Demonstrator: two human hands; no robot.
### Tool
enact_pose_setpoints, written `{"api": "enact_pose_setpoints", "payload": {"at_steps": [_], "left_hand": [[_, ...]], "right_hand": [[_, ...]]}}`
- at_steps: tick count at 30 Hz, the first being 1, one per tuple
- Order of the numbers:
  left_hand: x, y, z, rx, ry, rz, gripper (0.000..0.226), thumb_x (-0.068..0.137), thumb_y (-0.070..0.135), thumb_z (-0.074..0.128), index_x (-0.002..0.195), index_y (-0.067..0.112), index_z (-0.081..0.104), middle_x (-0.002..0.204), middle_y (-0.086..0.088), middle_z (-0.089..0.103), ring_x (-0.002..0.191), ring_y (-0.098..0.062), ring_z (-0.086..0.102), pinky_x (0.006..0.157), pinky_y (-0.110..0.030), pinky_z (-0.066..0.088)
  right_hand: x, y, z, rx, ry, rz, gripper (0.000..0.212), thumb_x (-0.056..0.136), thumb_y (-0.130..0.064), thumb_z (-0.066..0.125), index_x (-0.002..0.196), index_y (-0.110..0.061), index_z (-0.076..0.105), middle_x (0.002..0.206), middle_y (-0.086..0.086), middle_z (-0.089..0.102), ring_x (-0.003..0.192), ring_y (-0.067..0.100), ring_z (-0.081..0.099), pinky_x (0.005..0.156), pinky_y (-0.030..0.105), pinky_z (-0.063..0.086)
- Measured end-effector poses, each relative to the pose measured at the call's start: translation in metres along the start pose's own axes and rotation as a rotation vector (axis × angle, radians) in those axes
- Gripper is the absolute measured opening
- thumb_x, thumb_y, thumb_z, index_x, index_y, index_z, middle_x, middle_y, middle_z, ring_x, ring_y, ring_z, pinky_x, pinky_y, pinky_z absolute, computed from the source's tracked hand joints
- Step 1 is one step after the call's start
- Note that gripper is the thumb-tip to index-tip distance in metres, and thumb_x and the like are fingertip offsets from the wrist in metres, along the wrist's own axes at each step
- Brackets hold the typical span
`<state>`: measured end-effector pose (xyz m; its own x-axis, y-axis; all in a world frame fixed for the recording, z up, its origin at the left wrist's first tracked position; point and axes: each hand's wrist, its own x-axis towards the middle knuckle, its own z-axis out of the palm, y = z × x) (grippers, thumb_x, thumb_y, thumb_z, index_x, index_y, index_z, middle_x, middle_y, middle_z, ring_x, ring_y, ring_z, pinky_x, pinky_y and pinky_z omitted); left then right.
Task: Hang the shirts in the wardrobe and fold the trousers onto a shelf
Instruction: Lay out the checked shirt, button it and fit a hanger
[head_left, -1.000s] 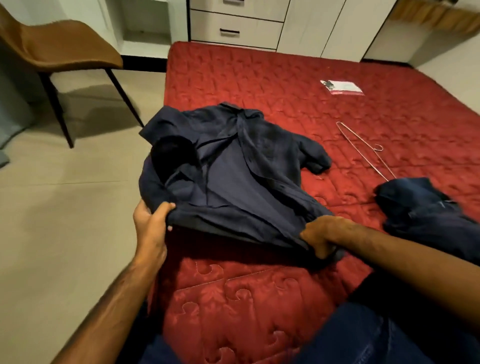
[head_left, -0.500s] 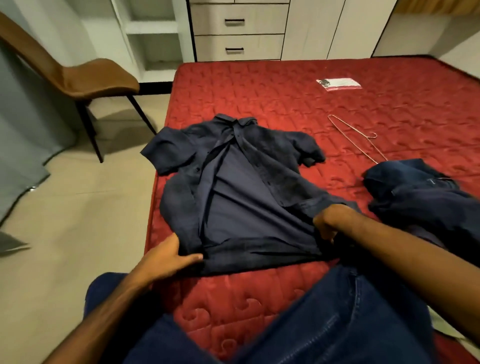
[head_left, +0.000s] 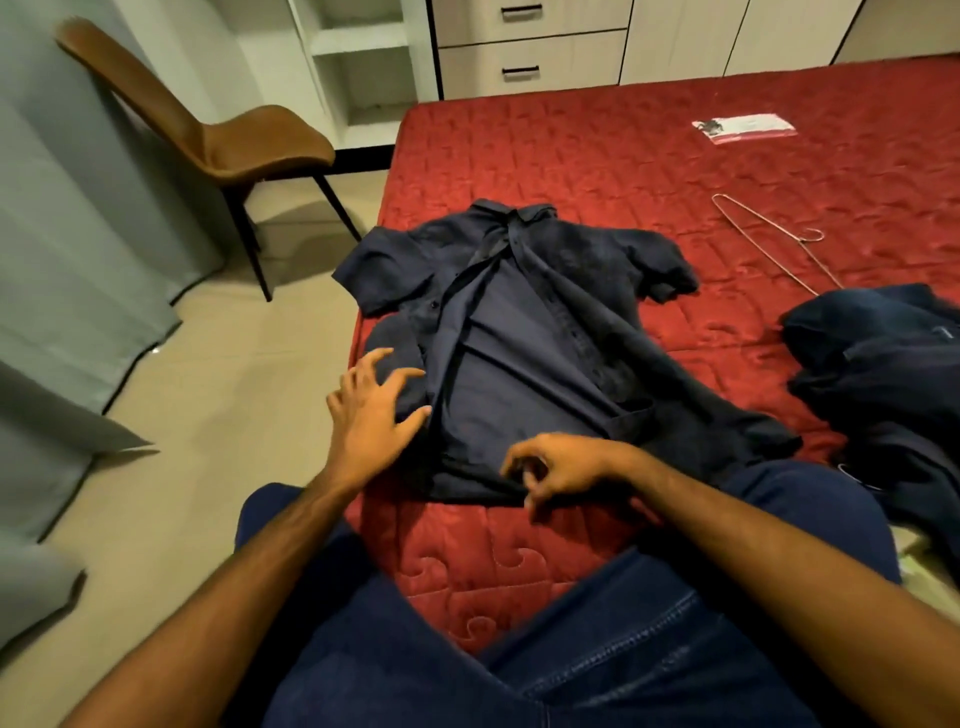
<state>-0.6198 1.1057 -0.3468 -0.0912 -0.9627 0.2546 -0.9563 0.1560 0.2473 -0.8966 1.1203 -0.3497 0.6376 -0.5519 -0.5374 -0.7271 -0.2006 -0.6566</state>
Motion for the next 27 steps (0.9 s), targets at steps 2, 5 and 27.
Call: {"api": "enact_pose_setpoints", "payload": {"at_steps": [2,5,27], "left_hand": [[-0.004,-0.006,-0.001,0.118,-0.055,0.231,0.038,0.086,0.067,0.057,0.118,0.047,0.061,0.157,0.006,0.029,0.137,-0.027,0.031,0.098,-0.049,0.033],[-0.015,-0.017,0.008,0.281,-0.165,0.581,0.056,0.086,0.079,0.037,0.099,0.036,0.071,0.153,0.003,0.042,0.14,-0.029,0.037,0.103,-0.056,0.03],[-0.074,-0.035,-0.01,-0.291,-0.742,-0.071,0.026,0.094,0.036,0.064,0.104,0.016,0.052,0.089,-0.002,0.074,0.087,-0.021,0.071,0.08,-0.037,0.054]], "right_hand": [[-0.015,-0.005,0.013,0.138,-0.439,-0.003,0.041,0.087,-0.008,0.073,0.126,-0.013,0.062,0.088,-0.008,0.073,0.088,0.01,0.065,0.09,0.033,0.049],[-0.024,-0.01,0.019,0.104,-0.579,0.055,0.024,0.095,-0.016,0.065,0.118,-0.021,0.066,0.085,-0.01,0.073,0.087,0.009,0.066,0.082,0.024,0.047],[0.194,-0.092,-0.078,0.142,0.665,0.261,0.063,0.086,-0.026,0.064,0.143,-0.028,0.039,0.138,0.018,0.032,0.124,0.043,0.045,0.11,0.048,0.039]]}}
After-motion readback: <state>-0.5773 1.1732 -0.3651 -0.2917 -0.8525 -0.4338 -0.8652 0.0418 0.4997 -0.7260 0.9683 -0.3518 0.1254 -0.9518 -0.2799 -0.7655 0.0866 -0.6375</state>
